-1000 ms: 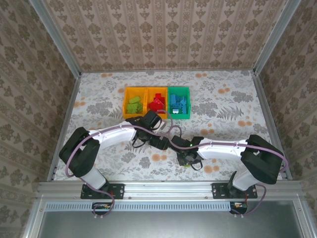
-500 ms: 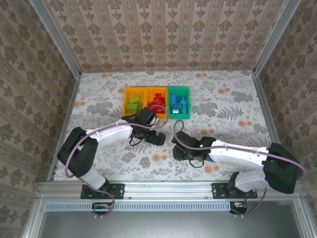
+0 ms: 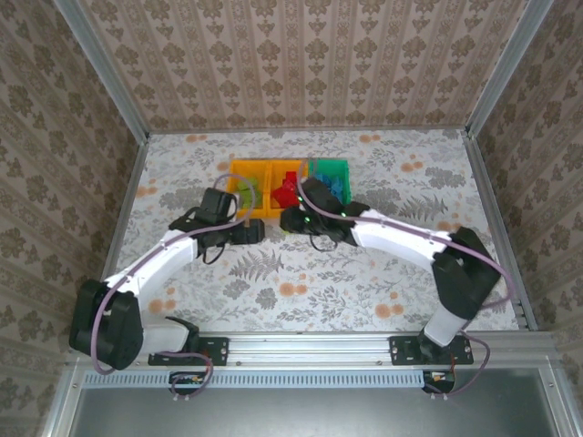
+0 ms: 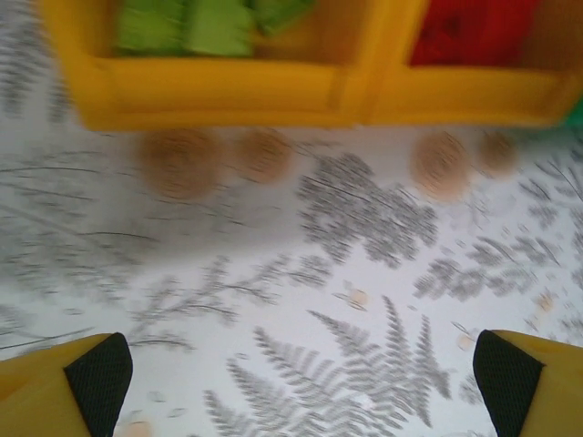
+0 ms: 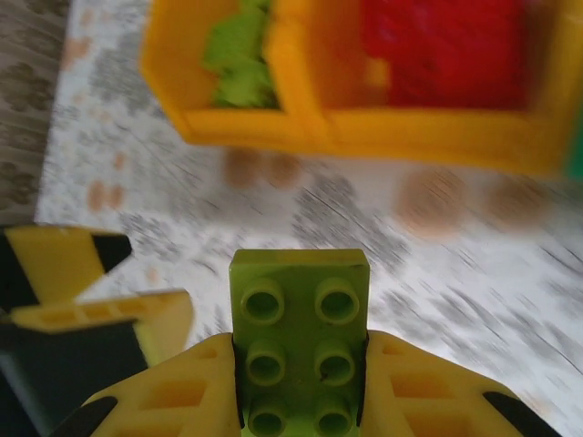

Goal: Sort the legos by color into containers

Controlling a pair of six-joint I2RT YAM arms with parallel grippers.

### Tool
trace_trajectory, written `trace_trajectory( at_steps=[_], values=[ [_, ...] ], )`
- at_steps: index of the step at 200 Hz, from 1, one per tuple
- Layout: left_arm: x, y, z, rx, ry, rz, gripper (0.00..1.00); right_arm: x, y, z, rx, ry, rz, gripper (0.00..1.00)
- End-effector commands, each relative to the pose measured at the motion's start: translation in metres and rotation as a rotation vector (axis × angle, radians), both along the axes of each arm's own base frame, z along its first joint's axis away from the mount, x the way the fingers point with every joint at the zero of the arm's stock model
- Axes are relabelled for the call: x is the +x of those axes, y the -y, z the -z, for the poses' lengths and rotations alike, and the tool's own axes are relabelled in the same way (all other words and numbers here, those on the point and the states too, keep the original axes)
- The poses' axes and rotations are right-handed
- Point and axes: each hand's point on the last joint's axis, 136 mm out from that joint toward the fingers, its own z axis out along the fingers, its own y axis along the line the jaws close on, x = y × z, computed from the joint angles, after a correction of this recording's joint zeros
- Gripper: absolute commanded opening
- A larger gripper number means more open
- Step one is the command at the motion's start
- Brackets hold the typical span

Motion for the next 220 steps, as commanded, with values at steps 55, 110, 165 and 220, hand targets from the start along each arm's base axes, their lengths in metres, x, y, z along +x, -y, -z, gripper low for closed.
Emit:
trace_trajectory(
  at_steps=[55, 110, 165, 220],
  values=[
    [0.023, -0.065, -0.013, -0.080, 0.030, -0.234, 1.00, 0.095, -0.070, -0.009, 0.170, -0.023, -0.019, 0.25],
    [0.022, -0.071, -0.004, -0.107, -0.001, -0.263, 1.00, 0.149, -0.077, 0.005, 0.226, -0.043, 0.058, 0.31],
    [0.021, -0.073, 0.002, -0.112, -0.027, -0.278, 1.00, 0.166, -0.086, 0.015, 0.257, -0.080, 0.070, 0.66],
    [0.024, -0.077, -0.009, -0.102, 0.017, -0.291, 1.00, 0.157, -0.077, -0.023, 0.283, 0.004, 0.030, 0.89]
  ],
)
